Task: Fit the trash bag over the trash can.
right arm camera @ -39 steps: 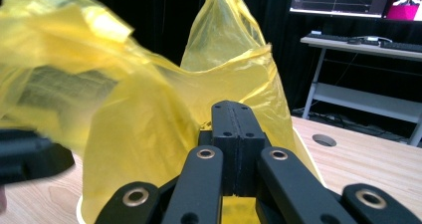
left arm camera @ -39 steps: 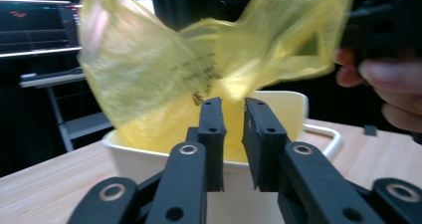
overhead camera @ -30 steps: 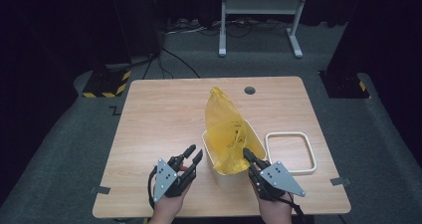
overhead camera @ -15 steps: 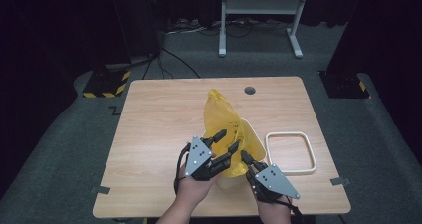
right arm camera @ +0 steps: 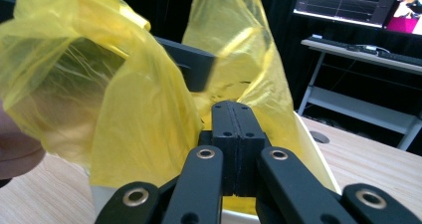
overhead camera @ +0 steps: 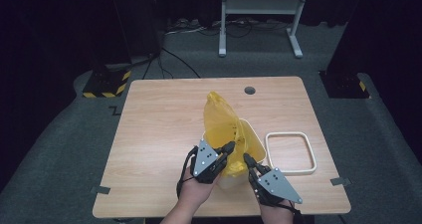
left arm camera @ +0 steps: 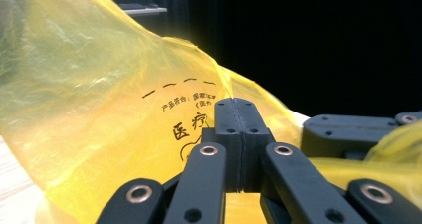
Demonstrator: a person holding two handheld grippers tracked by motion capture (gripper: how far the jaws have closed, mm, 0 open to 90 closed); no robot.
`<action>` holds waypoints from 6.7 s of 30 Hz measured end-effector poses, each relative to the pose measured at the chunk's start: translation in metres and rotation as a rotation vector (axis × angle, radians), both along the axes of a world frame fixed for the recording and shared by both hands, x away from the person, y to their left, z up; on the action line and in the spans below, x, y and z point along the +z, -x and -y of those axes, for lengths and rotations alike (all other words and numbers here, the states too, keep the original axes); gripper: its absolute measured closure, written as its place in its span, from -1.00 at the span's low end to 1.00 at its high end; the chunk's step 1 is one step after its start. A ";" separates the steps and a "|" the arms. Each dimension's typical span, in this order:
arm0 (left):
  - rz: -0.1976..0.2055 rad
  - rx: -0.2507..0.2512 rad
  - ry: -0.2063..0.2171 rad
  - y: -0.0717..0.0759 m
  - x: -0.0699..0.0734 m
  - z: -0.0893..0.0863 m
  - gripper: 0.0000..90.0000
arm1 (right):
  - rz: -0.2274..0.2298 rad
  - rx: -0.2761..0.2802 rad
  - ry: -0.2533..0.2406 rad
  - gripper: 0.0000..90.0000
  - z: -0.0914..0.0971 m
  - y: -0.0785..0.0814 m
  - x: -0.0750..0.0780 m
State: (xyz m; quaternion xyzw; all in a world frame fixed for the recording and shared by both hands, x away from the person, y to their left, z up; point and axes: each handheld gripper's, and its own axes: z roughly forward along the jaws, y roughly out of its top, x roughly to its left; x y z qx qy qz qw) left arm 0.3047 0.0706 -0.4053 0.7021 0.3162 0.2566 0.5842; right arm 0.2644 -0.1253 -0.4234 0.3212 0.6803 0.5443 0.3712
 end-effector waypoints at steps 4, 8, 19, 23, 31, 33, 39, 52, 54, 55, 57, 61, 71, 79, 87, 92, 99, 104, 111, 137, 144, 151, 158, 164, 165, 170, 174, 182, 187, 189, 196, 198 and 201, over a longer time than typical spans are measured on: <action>0.028 0.044 0.058 0.007 -0.003 -0.012 1.00 | 0.004 -0.029 -0.017 1.00 0.014 -0.002 0.003; 0.098 0.084 0.109 0.017 0.005 -0.022 1.00 | 0.019 -0.063 -0.028 1.00 0.031 -0.004 0.009; 0.091 0.068 0.134 0.044 0.003 -0.035 1.00 | 0.001 -0.136 -0.058 1.00 0.072 -0.006 0.013; 0.031 0.074 0.102 0.056 -0.019 -0.045 1.00 | -0.036 -0.129 -0.028 1.00 0.069 -0.005 -0.003; -0.056 0.052 0.069 0.065 -0.047 -0.052 1.00 | -0.087 -0.137 0.015 1.00 0.066 -0.011 -0.021; -0.061 0.032 0.054 0.066 -0.051 -0.047 1.00 | -0.094 -0.150 0.024 1.00 0.066 -0.013 -0.024; -0.073 0.015 0.036 0.060 -0.056 -0.035 1.00 | -0.130 -0.193 0.044 0.99 0.071 -0.030 -0.032; -0.061 0.028 0.039 0.060 -0.060 -0.033 0.99 | -0.037 -0.140 -0.022 0.65 0.063 -0.008 0.008; -0.055 0.036 0.045 0.060 -0.060 -0.035 0.98 | -0.058 -0.131 -0.008 0.65 0.053 -0.015 0.006; -0.052 0.041 0.043 0.060 -0.060 -0.037 0.98 | -0.065 -0.140 0.001 0.65 0.050 -0.019 0.003; -0.052 0.054 0.048 0.060 -0.062 -0.042 0.98 | -0.121 -0.155 -0.005 0.66 0.050 -0.032 -0.006; -0.044 0.094 0.023 0.060 -0.066 -0.051 0.78 | -0.139 -0.147 -0.048 0.69 0.052 -0.036 -0.014; 0.125 0.114 -0.010 0.083 -0.047 -0.039 -0.04 | -0.143 -0.140 -0.046 0.70 0.049 -0.036 -0.014; 0.191 -0.001 -0.154 0.071 -0.026 -0.003 0.25 | -0.139 -0.138 -0.041 0.73 0.047 -0.036 -0.015; -0.061 0.217 0.000 0.005 -0.052 -0.075 1.00 | -0.137 -0.127 -0.044 0.73 0.049 -0.036 -0.015; -0.107 0.234 0.001 0.000 -0.067 -0.079 0.99 | -0.130 -0.122 -0.045 0.73 0.048 -0.036 -0.015; -0.063 0.177 0.025 0.015 -0.061 -0.075 0.25 | -0.145 -0.126 -0.061 0.70 0.050 -0.038 -0.015; 0.046 0.174 0.018 0.033 -0.043 -0.071 -0.17 | -0.168 -0.112 -0.075 0.72 0.049 -0.040 -0.014; 0.193 0.139 0.054 0.052 -0.014 -0.063 -0.19 | -0.180 -0.101 -0.062 0.76 0.047 -0.042 -0.013; -0.195 0.315 0.018 -0.047 -0.064 -0.096 0.94 | -0.158 -0.049 -0.016 0.81 0.042 -0.041 -0.012; -0.167 0.255 0.031 -0.029 -0.062 -0.095 0.76 | -0.169 -0.054 0.002 0.84 0.045 -0.050 -0.011; -0.137 0.239 0.025 -0.004 -0.060 -0.100 0.28 | -0.168 -0.012 0.025 0.86 0.041 -0.050 -0.011; -0.096 0.270 0.007 0.015 -0.059 -0.109 -0.04 | -0.118 -0.053 -0.026 0.52 0.045 -0.034 0.002; -0.105 0.269 0.025 0.016 -0.062 -0.111 -0.08 | -0.096 -0.074 -0.062 0.48 0.046 0.000 0.007; -0.105 0.267 0.025 0.016 -0.062 -0.110 -0.08 | -0.097 -0.069 -0.059 0.48 0.045 0.004 0.005; -0.105 0.249 0.018 0.015 -0.063 -0.104 -0.08 | -0.160 -0.088 -0.008 0.48 0.042 0.006 -0.021; -0.112 0.219 0.020 0.016 -0.063 -0.100 -0.08 | -0.195 -0.122 0.024 0.49 0.045 -0.012 -0.032; -0.104 0.171 -0.007 0.021 -0.063 -0.087 -0.12 | -0.214 -0.174 0.034 0.48 0.058 -0.053 -0.028; -0.078 0.174 -0.019 0.026 -0.061 -0.087 -0.18 | -0.211 -0.161 0.036 0.49 0.055 -0.043 -0.039; -0.091 0.178 -0.013 0.025 -0.061 -0.088 -0.17 | -0.260 -0.165 0.060 0.48 0.054 -0.047 -0.053; -0.099 0.186 -0.016 0.023 -0.063 -0.090 -0.14 | -0.231 -0.168 0.046 0.47 0.061 -0.040 -0.044; -0.103 0.189 -0.026 0.024 -0.064 -0.090 -0.13 | -0.210 -0.172 0.023 0.47 0.066 -0.035 -0.036; -0.106 0.194 -0.044 0.027 -0.063 -0.093 -0.10 | -0.181 -0.170 -0.005 0.47 0.068 -0.030 -0.023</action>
